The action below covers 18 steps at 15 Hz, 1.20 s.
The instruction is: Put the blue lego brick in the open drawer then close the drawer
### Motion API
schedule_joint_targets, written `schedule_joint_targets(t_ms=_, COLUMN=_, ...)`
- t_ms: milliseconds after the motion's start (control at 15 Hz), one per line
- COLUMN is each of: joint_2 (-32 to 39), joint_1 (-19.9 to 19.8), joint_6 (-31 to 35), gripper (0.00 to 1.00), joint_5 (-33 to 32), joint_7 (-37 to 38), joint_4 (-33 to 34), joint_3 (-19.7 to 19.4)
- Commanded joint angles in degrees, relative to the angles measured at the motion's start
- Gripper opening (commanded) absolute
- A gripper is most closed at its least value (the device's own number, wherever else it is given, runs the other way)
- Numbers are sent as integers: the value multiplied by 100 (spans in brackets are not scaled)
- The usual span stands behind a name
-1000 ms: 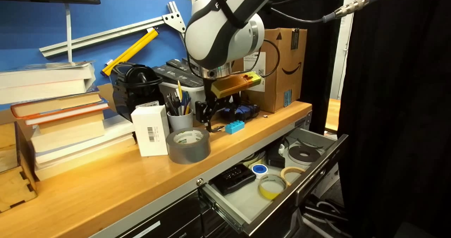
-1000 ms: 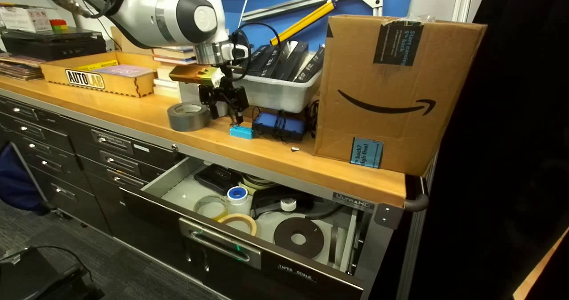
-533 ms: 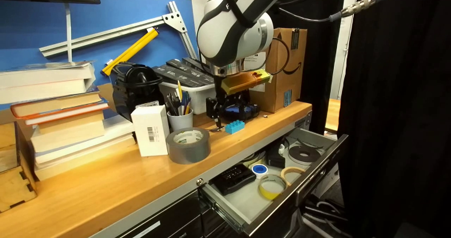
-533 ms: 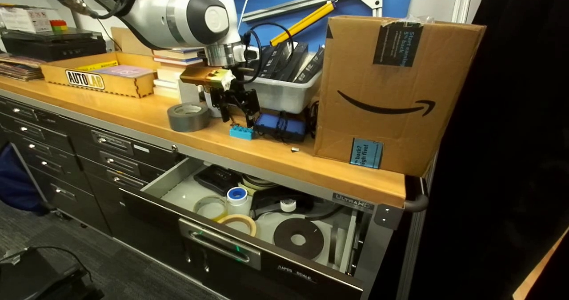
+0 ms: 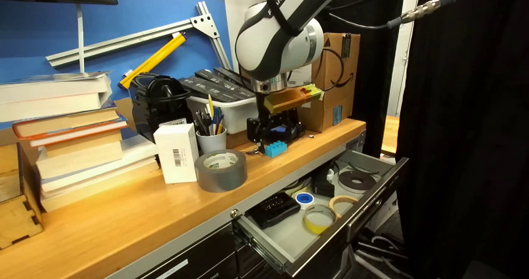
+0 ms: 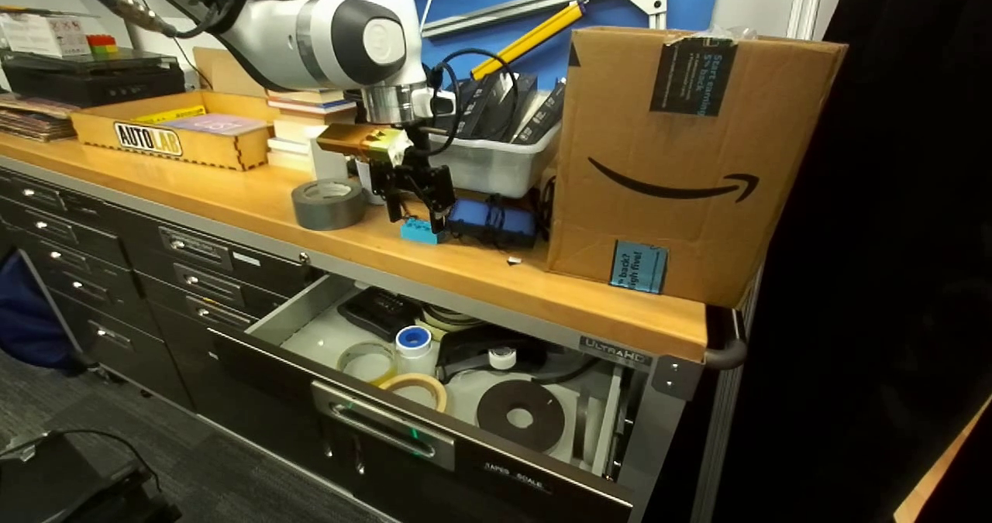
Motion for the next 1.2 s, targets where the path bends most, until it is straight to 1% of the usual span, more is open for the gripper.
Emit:
schedule_joint_targets(t_ms=0, joint_2=14, joint_1=-96, joint_6=3, gripper=100, joint_5=219, joint_7=-114, joint_4=-66, joint_3=-17)
schedule_joint_targets(t_ms=67, joint_2=23, joint_1=-118, joint_6=34, gripper=100, joint_5=263, joint_7=-118, joint_4=-96, joint_3=-22)
schedule_joint_targets(t_ms=133, joint_2=14, joint_1=-143, joint_6=56, gripper=75, joint_5=315, joint_7=-128, joint_4=-131, joint_3=-25)
schedule_joint_targets(t_ms=200, joint_2=10, joint_1=-168, joint_6=77, gripper=74, joint_5=359, joint_7=-144, joint_4=-155, joint_3=-26)
schedule_joint_targets(t_ms=267, joint_2=-2, joint_1=-186, joint_6=79, gripper=68, joint_5=392, joint_7=-148, joint_4=-172, joint_3=-29)
schedule_joint_targets(t_ms=333, joint_2=-20, joint_1=-199, joint_6=84, gripper=58, joint_5=451, joint_7=-149, joint_4=-179, joint_3=-27)
schedule_joint_targets(t_ms=400, joint_2=-26, joint_1=-210, joint_6=91, gripper=51, joint_5=505, joint_7=-153, joint_4=-181, joint_3=-29)
schedule_joint_targets(t_ms=467, joint_2=-40, joint_1=-219, joint_6=92, gripper=42, joint_5=562, joint_7=-154, joint_4=-193, joint_3=-29)
schedule_joint_targets(t_ms=600, joint_2=-90, joint_1=-244, joint_6=85, gripper=29, joint_5=623, joint_7=-165, joint_4=-221, joint_3=-32)
schedule_joint_targets(t_ms=667, joint_2=-237, joint_1=-314, joint_6=140, gripper=20, joint_5=660, joint_7=-263, joint_4=-416, joint_3=-63)
schedule_joint_targets(t_ms=733, joint_2=-293, joint_1=-334, joint_6=154, gripper=13, joint_5=696, joint_7=-271, joint_4=-469, joint_3=-73)
schedule_joint_targets(t_ms=867, joint_2=-422, joint_1=-370, joint_6=119, gripper=9, joint_5=816, joint_7=-334, joint_4=-579, joint_3=-75)
schedule_joint_targets(t_ms=933, joint_2=-496, joint_1=-395, joint_6=137, gripper=5, joint_5=835, joint_7=-341, joint_4=-686, joint_3=-91)
schedule_joint_targets(t_ms=1000, joint_2=-561, joint_1=-404, joint_6=143, gripper=7, joint_5=797, joint_7=-262, joint_4=-777, joint_3=-116)
schedule_joint_targets(t_ms=1067, joint_2=-778, joint_1=-461, joint_6=230, gripper=11, joint_5=733, joint_7=-256, joint_4=-1080, joint_3=-181)
schedule_joint_targets(t_ms=1133, joint_2=-881, joint_1=-494, joint_6=285, gripper=9, joint_5=749, joint_7=-276, joint_4=-1213, joint_3=-206)
